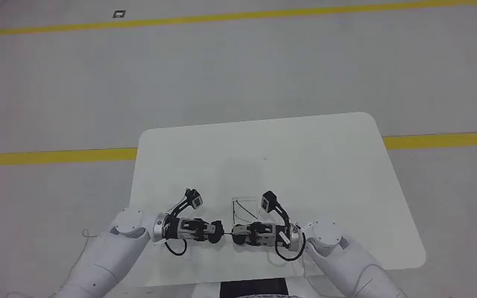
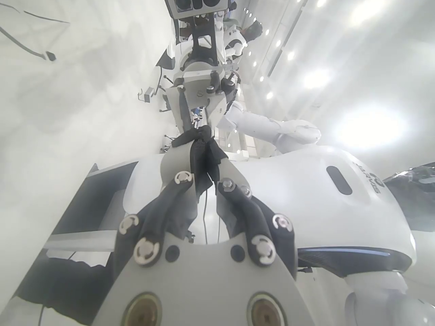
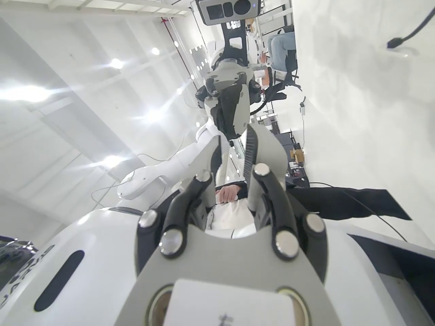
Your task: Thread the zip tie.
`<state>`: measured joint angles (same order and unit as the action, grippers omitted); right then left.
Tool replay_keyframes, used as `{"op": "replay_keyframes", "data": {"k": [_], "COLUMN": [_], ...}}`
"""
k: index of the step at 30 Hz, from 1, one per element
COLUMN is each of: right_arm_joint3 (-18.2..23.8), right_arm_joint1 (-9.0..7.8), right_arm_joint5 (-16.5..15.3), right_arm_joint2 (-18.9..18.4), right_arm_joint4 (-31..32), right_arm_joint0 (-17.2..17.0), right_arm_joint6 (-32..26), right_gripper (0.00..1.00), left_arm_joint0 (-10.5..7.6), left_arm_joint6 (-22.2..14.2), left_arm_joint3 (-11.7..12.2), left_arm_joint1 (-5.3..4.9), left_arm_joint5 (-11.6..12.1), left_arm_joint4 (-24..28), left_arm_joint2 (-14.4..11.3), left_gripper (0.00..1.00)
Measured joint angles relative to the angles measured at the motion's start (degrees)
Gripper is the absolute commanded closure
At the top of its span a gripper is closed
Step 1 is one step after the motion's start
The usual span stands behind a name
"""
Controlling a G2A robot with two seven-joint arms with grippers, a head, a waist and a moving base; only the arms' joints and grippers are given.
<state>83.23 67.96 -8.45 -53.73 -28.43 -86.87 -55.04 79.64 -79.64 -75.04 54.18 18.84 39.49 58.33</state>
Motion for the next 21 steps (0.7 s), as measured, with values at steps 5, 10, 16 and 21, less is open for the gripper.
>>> {"op": "replay_keyframes", "data": {"k": [5, 10, 16, 21], "right_arm_joint3": [-0.31, -0.33, -0.52, -0.65], "right_arm_joint1": [0.04, 0.05, -0.04, -0.17], "right_arm_joint5": [-0.12, -0.13, -0.11, -0.29], "right_arm_joint2": [0.49, 0.86, 1.00, 0.82], "right_arm_joint4": [-0.43, -0.69, -0.96, -1.34], "right_arm_joint0": [0.33, 0.68, 0.78, 0.82], "right_arm_joint6": [0.07, 0.22, 0.37, 0.33], "right_gripper": [0.97, 0.89, 0.87, 0.89], "left_arm_joint0": [0.00, 0.00, 0.00, 0.00], "left_arm_joint6": [0.00, 0.00, 0.00, 0.00], "left_arm_joint3": [0.00, 0.00, 0.00, 0.00], "left_arm_joint1": [0.00, 0.00, 0.00, 0.00], "left_arm_joint5": [0.00, 0.00, 0.00, 0.00], "left_arm_joint4": [0.00, 0.00, 0.00, 0.00], "left_arm_joint2": [0.00, 0.00, 0.00, 0.00], "left_gripper": [1.00, 1.00, 1.00, 1.00]}}
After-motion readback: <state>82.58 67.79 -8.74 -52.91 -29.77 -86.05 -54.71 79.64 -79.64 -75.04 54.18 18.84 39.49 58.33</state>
